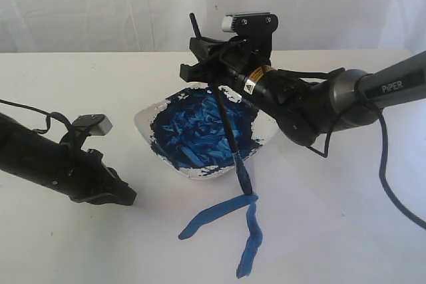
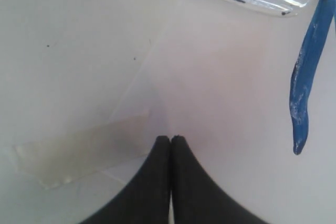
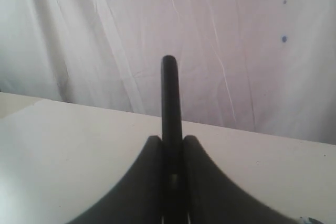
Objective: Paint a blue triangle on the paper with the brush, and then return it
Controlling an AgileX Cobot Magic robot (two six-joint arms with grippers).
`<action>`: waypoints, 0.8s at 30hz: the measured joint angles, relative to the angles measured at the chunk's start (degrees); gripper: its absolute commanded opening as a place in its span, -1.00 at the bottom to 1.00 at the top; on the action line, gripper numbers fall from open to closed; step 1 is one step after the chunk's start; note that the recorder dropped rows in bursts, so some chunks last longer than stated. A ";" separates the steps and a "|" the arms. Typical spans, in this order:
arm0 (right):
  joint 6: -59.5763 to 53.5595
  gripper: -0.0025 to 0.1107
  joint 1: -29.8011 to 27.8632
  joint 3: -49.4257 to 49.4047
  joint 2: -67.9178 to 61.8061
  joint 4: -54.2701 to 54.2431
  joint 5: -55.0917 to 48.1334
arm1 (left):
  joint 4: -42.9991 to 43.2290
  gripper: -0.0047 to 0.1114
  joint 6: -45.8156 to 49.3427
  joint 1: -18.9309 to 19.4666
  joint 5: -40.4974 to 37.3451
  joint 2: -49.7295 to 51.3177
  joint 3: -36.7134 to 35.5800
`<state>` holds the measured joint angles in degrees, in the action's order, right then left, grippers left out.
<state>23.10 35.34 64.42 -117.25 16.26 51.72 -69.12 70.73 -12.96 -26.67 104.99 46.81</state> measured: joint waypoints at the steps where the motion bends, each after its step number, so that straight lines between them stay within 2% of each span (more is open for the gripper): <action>1: 0.53 -0.96 0.00 0.00 0.28 0.83 0.00 | 0.00 -0.92 0.00 0.00 0.00 0.00 0.00; 6: 7.00 -0.96 0.00 0.00 4.15 9.75 -0.13 | 0.00 -0.92 0.00 0.00 -0.12 0.00 0.00; 14: 28.18 -0.96 0.88 0.00 7.50 22.47 0.87 | 0.00 -0.92 0.00 0.00 -0.22 0.00 0.00; 18: 28.17 -0.96 4.05 0.00 4.69 23.50 2.50 | 0.00 -0.92 0.00 0.00 -0.22 0.00 0.00; 24: 26.94 -0.96 5.32 0.00 1.47 20.07 6.03 | 0.00 -0.92 0.00 0.00 -0.22 0.00 0.00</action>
<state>50.04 40.66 64.42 -115.78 36.33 57.75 -69.12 70.73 -12.96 -26.89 104.99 46.81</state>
